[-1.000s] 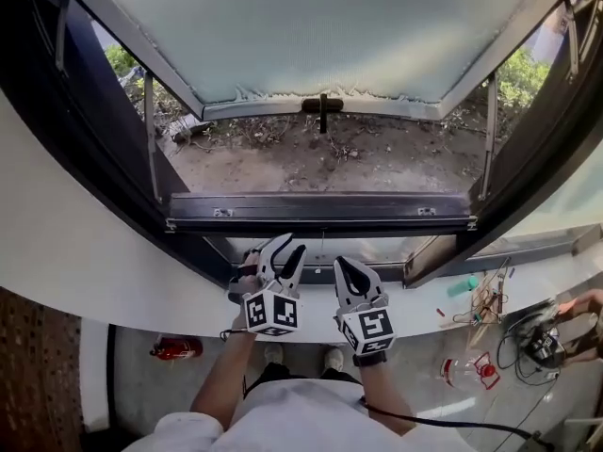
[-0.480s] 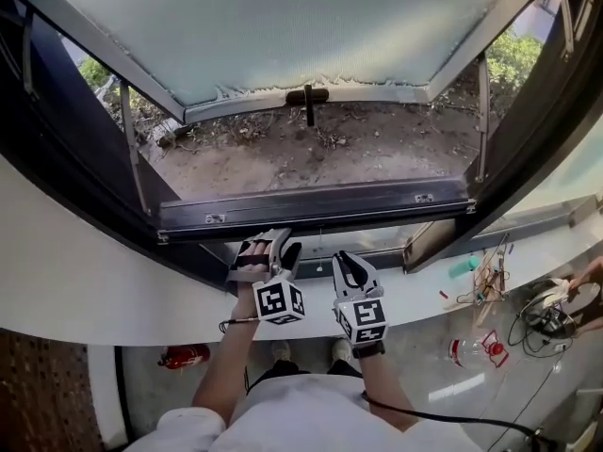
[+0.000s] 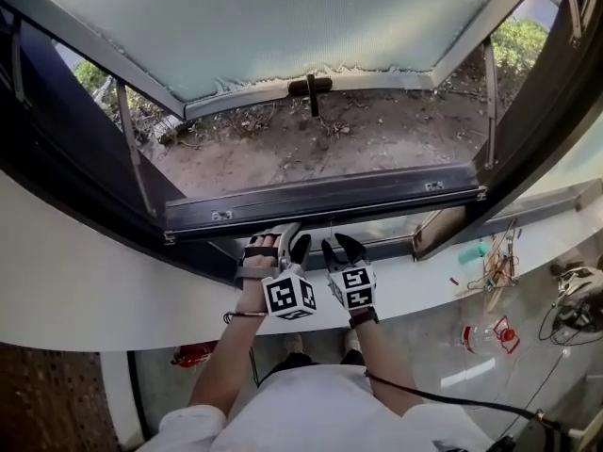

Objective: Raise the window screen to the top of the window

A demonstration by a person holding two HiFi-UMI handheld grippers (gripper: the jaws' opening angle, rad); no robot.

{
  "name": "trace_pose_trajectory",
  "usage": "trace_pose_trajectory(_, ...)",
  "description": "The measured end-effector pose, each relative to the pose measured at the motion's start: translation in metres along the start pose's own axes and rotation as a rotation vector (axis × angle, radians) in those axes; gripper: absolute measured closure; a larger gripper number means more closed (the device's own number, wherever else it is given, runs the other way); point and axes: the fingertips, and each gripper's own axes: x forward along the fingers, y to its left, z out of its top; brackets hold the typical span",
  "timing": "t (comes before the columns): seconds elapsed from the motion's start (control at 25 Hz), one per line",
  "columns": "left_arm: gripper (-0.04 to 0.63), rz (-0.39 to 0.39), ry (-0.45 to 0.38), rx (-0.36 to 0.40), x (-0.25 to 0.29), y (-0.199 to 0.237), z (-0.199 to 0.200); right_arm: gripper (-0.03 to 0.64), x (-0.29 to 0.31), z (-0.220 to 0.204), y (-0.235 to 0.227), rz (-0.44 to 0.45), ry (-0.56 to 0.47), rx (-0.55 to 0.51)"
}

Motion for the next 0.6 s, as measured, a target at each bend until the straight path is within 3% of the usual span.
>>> trace_pose_trajectory(0.2,0.48,0.041,0.006,-0.046,-0.001,0.004,0.0,0.519,0.024,-0.023,-0.005,-0.024,0.043,0.036)
trace_pose_trajectory(0.24,0.488,0.045,0.005,-0.058,0.0,0.004,0.001,0.612,0.024,-0.026,-0.004,-0.014,0.037,0.048)
trace_pose_trajectory(0.6,0.52,0.076,0.019,-0.031,0.001,0.005,-0.002,0.615,0.021,-0.037,0.006,0.02,0.051,0.012)
